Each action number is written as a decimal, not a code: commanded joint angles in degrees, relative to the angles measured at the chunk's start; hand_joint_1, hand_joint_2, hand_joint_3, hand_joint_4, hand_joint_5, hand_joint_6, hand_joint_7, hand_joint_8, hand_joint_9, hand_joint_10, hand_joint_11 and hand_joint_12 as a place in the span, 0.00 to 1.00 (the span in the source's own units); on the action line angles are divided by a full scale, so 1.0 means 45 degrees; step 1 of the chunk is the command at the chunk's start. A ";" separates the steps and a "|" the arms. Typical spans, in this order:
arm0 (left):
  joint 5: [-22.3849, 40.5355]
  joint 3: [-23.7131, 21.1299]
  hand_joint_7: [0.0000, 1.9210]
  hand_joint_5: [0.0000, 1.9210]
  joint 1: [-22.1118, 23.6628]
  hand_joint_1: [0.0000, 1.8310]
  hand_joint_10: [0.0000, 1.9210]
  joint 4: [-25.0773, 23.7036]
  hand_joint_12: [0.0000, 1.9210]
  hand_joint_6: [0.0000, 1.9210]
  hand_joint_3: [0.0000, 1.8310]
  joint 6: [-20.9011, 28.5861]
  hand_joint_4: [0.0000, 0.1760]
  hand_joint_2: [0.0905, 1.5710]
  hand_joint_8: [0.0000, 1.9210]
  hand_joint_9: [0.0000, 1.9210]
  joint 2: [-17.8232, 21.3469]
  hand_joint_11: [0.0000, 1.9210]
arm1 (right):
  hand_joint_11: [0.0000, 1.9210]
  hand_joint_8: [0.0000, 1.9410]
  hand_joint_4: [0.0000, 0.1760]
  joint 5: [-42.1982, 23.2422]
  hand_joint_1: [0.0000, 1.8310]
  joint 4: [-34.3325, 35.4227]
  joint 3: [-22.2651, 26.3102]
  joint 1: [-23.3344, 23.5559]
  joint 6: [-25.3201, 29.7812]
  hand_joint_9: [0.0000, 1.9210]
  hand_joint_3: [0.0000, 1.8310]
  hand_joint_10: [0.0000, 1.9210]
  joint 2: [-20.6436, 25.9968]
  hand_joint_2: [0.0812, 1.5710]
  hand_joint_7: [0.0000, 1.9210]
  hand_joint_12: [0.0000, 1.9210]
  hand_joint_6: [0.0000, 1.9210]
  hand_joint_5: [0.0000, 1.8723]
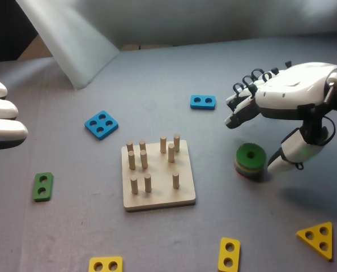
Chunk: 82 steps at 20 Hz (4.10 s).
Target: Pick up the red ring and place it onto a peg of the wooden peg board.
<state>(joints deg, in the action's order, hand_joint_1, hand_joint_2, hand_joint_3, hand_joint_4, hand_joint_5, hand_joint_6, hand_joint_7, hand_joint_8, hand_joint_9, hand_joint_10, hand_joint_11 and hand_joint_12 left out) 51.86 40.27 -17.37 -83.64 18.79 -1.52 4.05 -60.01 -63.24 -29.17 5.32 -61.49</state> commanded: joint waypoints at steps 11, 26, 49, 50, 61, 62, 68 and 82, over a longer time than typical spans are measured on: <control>0.0232 0.0086 0.17 0.17 0.0169 0.04 0.00 0.1122 0.25 0.00 0.00 0.0027 0.00 0.81 0.00 0.13 0.0057 0.00 | 0.00 0.00 0.00 -0.0587 0.60 -0.0035 -0.0429 -0.0114 -0.0201 0.10 0.00 0.00 -0.0529 0.60 0.14 0.31 0.05 0.34; 0.0232 0.0102 0.18 0.18 0.0169 0.03 0.00 0.1117 0.27 0.00 0.00 0.0024 0.00 0.81 0.00 0.15 0.0064 0.00 | 0.00 0.00 0.00 -0.0587 0.58 -0.0036 -0.0893 -0.0475 -0.0256 0.11 0.00 0.00 -0.0946 0.59 0.17 0.31 0.37 0.25; 0.0162 0.0151 0.19 0.18 0.0174 0.04 0.00 0.1123 0.29 0.00 0.00 0.0064 0.00 0.81 0.00 0.16 0.0064 0.00 | 0.00 0.01 0.00 -0.0462 0.62 -0.0038 -0.0786 -0.0701 -0.0383 0.16 0.00 0.01 -0.1109 0.70 0.23 0.43 0.52 0.45; 0.0162 0.0151 0.19 0.18 0.0174 0.04 0.00 0.1123 0.29 0.00 0.00 0.0064 0.00 0.81 0.00 0.16 0.0065 0.00 | 0.00 0.01 0.00 -0.0435 0.62 -0.0038 -0.0754 -0.0699 -0.0401 0.16 0.00 0.01 -0.1109 0.70 0.23 0.43 0.52 0.45; 0.0188 0.0153 0.21 0.20 0.0173 0.04 0.00 0.1121 0.29 0.00 0.00 0.0061 0.00 0.80 0.00 0.17 0.0080 0.00 | 0.00 0.00 0.00 -0.0278 0.62 -0.0038 -0.0654 -0.0673 -0.0877 0.21 0.00 0.01 -0.1086 0.73 0.30 0.55 0.62 0.46; 0.0188 0.0153 0.21 0.20 0.0173 0.04 0.00 0.1121 0.29 0.00 0.00 0.0061 0.00 0.80 0.00 0.17 0.0080 0.00 | 0.00 0.00 0.00 -0.0276 0.62 -0.0038 -0.0654 -0.0641 -0.0946 0.20 0.00 0.00 -0.1072 0.73 0.30 0.55 0.62 0.46; 0.0201 0.0157 0.21 0.20 0.0172 0.04 0.00 0.1116 0.30 0.00 0.00 0.0059 0.00 0.81 0.00 0.17 0.0082 0.00 | 0.00 0.00 0.00 -0.0257 0.62 -0.0038 -0.0638 -0.0172 -0.1283 0.22 0.00 0.01 -0.0940 0.72 0.31 0.55 0.61 0.47; 0.0236 0.0170 0.22 0.20 0.0172 0.04 0.00 0.1112 0.33 0.00 0.00 0.0056 0.00 0.80 0.00 0.19 0.0069 0.00 | 0.00 0.00 0.00 -0.0268 0.62 -0.0040 0.0574 0.1449 -0.2285 0.22 0.00 0.00 -0.0779 0.72 0.32 0.55 0.60 0.47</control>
<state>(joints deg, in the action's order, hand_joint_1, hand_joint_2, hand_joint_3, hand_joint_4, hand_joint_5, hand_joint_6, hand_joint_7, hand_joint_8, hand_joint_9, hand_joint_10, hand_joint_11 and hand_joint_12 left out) 51.75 40.71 -17.37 -83.55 18.94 -1.50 5.41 -59.79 -60.45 -23.38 -4.78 -65.06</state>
